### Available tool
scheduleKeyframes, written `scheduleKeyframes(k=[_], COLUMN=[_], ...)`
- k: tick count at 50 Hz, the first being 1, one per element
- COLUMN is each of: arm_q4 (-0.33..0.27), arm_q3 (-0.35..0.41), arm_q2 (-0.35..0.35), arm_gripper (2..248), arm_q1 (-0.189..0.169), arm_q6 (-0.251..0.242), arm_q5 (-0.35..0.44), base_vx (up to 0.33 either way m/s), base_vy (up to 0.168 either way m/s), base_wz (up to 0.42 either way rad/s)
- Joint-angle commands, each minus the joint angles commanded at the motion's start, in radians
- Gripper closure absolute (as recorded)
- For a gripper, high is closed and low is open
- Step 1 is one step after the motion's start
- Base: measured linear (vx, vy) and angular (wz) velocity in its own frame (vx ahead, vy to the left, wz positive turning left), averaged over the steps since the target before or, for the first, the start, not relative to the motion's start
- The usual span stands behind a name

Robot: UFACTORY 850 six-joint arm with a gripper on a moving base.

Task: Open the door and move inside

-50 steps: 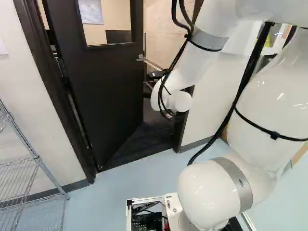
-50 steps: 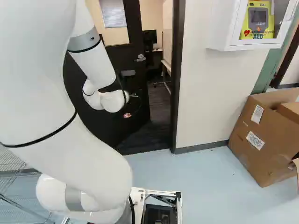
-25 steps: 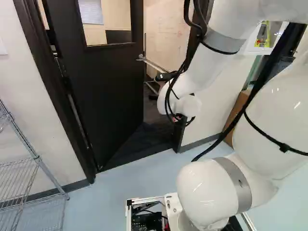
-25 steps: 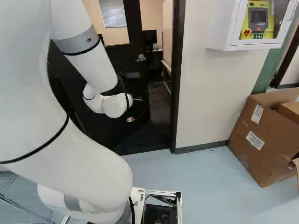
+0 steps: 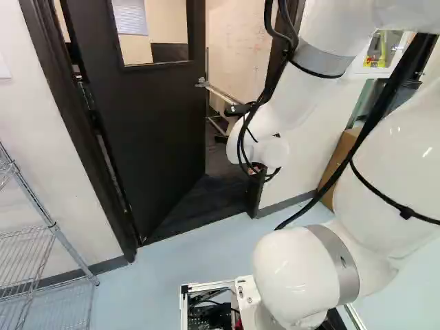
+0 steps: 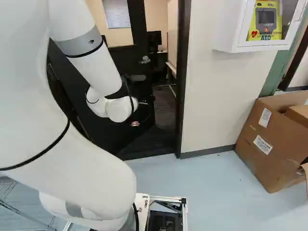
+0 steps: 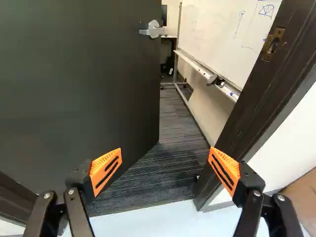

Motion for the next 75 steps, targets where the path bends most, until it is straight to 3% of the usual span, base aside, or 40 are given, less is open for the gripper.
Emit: scheduleKeyframes(k=[47,75], arm_q4=[0.0,0.0], arm_q3=[0.0,0.0], arm_q2=[0.0,0.0], arm_gripper=[3,3], arm_q1=[0.0,0.0], arm_q6=[0.0,0.0], arm_q5=[0.0,0.0], base_vx=[0.042,0.161], base_vy=[0.003,0.091], base_wz=[0.012,0.217])
